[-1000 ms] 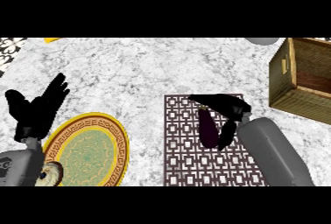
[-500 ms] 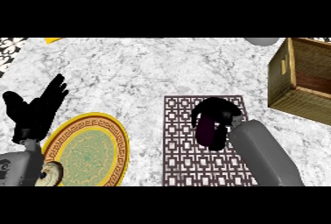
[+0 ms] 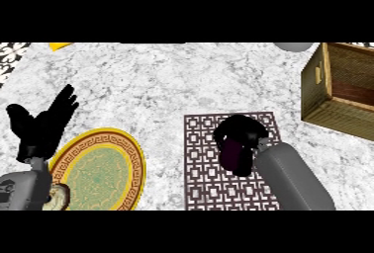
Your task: Pick the eggplant from the placemat and place it in the basket
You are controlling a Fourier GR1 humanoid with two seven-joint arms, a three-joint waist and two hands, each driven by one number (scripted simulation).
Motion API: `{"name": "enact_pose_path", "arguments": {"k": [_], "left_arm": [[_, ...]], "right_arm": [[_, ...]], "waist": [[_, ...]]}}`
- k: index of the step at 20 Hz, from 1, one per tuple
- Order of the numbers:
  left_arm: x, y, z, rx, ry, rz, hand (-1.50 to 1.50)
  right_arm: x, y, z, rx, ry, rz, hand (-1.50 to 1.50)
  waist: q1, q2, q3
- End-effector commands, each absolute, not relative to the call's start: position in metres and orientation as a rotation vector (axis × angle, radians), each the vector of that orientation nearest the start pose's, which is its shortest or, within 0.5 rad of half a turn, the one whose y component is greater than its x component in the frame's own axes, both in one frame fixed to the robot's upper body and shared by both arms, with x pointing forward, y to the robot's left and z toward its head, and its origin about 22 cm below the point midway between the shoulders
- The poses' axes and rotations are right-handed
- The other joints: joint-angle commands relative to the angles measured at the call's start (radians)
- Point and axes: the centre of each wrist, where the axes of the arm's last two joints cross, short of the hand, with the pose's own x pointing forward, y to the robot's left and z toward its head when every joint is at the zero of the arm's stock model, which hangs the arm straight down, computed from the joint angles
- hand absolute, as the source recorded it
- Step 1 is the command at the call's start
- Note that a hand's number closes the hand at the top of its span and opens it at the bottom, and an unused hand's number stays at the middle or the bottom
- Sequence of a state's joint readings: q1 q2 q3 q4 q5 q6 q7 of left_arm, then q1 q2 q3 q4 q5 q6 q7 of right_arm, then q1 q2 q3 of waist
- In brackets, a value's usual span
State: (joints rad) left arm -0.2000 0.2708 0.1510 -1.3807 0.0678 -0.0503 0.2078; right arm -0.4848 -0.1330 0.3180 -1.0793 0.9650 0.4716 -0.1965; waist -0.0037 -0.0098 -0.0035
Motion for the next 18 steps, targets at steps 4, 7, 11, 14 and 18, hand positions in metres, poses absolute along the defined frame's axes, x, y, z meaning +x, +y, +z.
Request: {"name": "enact_pose_path", "arguments": {"k": [4, 7, 11, 14, 18], "left_arm": [[0.278, 0.337, 0.03, 0.261, -1.34, 0.003, 0.0], [0.27, 0.343, 0.025, 0.259, -1.354, -0.017, 0.0], [0.277, 0.332, 0.03, 0.232, -1.351, -0.021, 0.0], [0.276, 0.335, 0.033, 0.232, -1.353, -0.025, 0.0], [0.283, 0.327, 0.041, 0.23, -1.378, -0.041, 0.0]], "right_arm": [[0.28, -0.143, 0.013, -0.428, -1.258, 1.294, 1.5], [0.237, -0.136, 0.023, -0.416, -1.279, 1.194, 1.5], [0.211, -0.133, 0.067, -0.3, -1.517, 0.905, 1.5], [0.179, -0.129, 0.099, -0.198, -1.669, 0.746, 1.5], [0.141, -0.143, 0.161, -0.366, -1.792, 0.627, 1.5]], "waist": [[-0.092, -0.029, 0.0], [-0.07, -0.019, 0.001], [-0.054, -0.012, 0.003], [-0.047, -0.012, 0.004], [-0.035, -0.006, 0.002]]}}
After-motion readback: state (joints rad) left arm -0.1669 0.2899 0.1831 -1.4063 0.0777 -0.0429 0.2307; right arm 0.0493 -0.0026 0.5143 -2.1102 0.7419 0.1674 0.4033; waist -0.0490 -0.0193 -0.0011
